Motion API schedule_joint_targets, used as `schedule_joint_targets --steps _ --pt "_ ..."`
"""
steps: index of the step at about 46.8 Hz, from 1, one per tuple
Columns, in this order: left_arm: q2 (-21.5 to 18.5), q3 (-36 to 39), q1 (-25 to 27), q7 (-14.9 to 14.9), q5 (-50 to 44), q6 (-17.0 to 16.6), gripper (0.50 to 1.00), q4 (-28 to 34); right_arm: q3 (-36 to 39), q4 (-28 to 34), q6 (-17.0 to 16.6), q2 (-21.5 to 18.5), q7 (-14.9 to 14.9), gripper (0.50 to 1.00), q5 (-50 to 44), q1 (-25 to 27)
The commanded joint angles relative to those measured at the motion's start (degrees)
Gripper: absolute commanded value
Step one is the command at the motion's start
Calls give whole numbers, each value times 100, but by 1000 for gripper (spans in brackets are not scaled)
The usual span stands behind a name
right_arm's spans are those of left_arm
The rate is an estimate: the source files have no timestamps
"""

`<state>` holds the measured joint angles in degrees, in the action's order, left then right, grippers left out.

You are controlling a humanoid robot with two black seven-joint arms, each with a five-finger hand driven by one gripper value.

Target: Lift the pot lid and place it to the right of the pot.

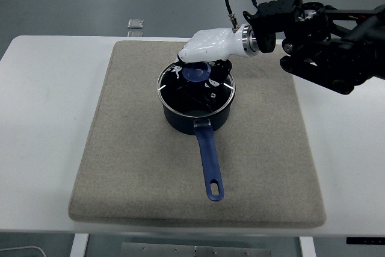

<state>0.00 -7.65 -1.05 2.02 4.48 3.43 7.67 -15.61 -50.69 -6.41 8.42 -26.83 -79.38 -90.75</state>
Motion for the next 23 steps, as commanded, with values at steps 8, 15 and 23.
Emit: schedule_joint_targets --steps 8,15,23 --pt "0 0 0 0 0 0 1000 -2 14 76 -1 2 -7 500 19 -92" --pt "0 0 0 0 0 0 1000 -3 40 103 -18 11 -7 500 54 -119" --pt "0 0 0 0 0 0 1000 -3 67 235 -18 11 2 500 72 -127"
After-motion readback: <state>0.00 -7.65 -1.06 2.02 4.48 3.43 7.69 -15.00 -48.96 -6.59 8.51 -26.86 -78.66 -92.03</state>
